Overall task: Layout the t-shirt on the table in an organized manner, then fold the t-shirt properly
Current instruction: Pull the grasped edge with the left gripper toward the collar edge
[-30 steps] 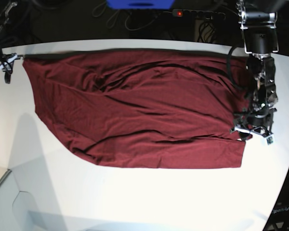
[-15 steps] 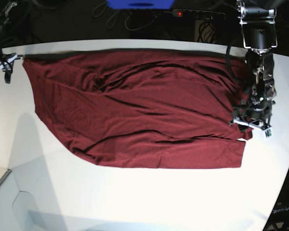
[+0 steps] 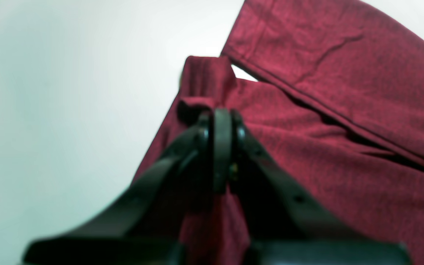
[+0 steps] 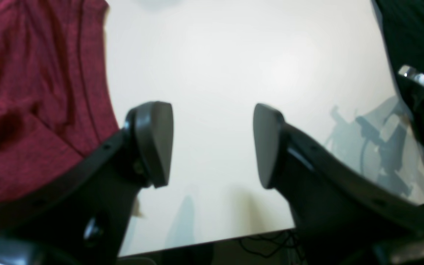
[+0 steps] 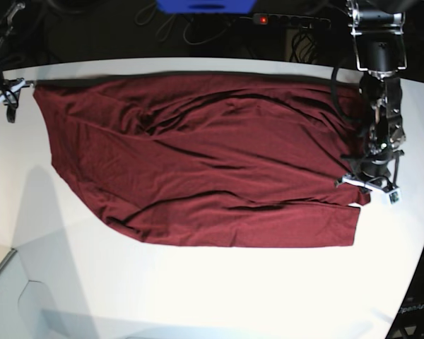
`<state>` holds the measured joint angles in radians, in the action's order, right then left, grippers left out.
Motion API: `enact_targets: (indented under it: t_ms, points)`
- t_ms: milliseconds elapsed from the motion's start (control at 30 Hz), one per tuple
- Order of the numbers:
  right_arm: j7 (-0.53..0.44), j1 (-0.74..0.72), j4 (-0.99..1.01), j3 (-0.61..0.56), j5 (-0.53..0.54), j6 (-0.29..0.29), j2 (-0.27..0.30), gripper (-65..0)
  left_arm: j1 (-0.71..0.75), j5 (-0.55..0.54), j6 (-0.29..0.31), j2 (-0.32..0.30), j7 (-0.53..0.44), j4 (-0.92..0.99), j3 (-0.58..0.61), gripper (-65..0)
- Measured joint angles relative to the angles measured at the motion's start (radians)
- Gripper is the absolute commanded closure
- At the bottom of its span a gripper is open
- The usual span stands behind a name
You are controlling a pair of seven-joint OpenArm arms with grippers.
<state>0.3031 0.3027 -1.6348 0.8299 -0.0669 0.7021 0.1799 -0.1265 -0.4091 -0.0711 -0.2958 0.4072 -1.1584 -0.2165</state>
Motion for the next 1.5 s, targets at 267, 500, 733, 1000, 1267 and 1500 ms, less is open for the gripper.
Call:
enact_targets:
  t_ms: [267,500,733,1000,1267,1500]
  points:
    - [0.0,0.0,0.0,0.0,0.0,0.0,0.0,-34.4,0.014,-0.003,0.003,0.0,0.001,-0.215,-0.003,0.0]
    - [0.0,0.0,0.0,0.0,0.0,0.0,0.0,-34.4,0.103,0.001,0.002,0.0,0.003,-0.337,0.008,0.0]
    - [0.0,-0.001,0.0,0.003,0.0,0.0,0.0,-34.4,0.257,-0.001,0.004,-0.001,0.004,-0.377,0.028,0.0]
    - [0.0,-0.003,0.0,0.003,-0.001,0.0,-0.008,-34.4,0.329,-0.002,0.004,-0.003,0.006,-0.366,-0.002,-0.2]
    - [0.0,-0.003,0.0,0.001,0.0,0.0,-0.011,-34.4,0.349,-0.007,0.003,-0.003,0.006,-0.385,-0.024,-30.8]
    - [0.0,-0.003,0.0,0.001,-0.003,0.0,-0.011,-34.4,0.447,-0.009,0.013,-0.004,0.006,-0.496,-0.042,-42.6]
